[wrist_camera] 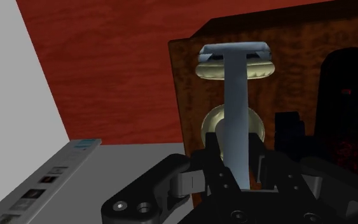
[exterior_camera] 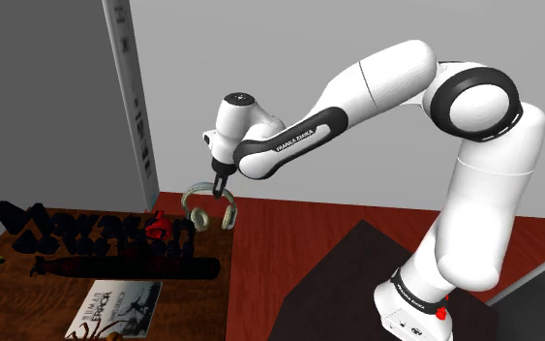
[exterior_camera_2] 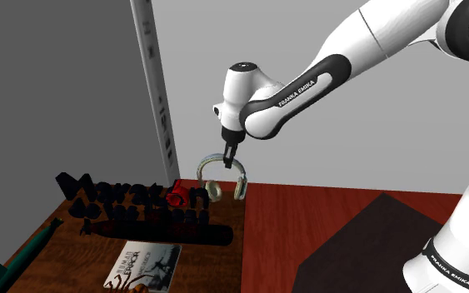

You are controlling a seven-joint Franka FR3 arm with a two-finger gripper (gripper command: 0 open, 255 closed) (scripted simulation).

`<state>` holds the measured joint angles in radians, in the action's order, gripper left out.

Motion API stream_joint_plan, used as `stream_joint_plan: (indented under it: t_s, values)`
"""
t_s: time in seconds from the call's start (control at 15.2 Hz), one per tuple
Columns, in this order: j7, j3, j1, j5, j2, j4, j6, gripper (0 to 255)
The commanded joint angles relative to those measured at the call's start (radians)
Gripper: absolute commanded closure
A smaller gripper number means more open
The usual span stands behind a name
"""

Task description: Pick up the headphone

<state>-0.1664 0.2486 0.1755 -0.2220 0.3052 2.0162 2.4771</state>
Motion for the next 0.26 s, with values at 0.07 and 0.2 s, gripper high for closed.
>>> stream_joint_plan:
  t_s: [0.07, 0.2]
  values:
    - [-0.011, 0.006, -0.004, 0.014, -0.023, -0.012, -0.033, 255]
    - [-0.011, 0.006, -0.004, 0.015, -0.024, -0.012, -0.035, 255]
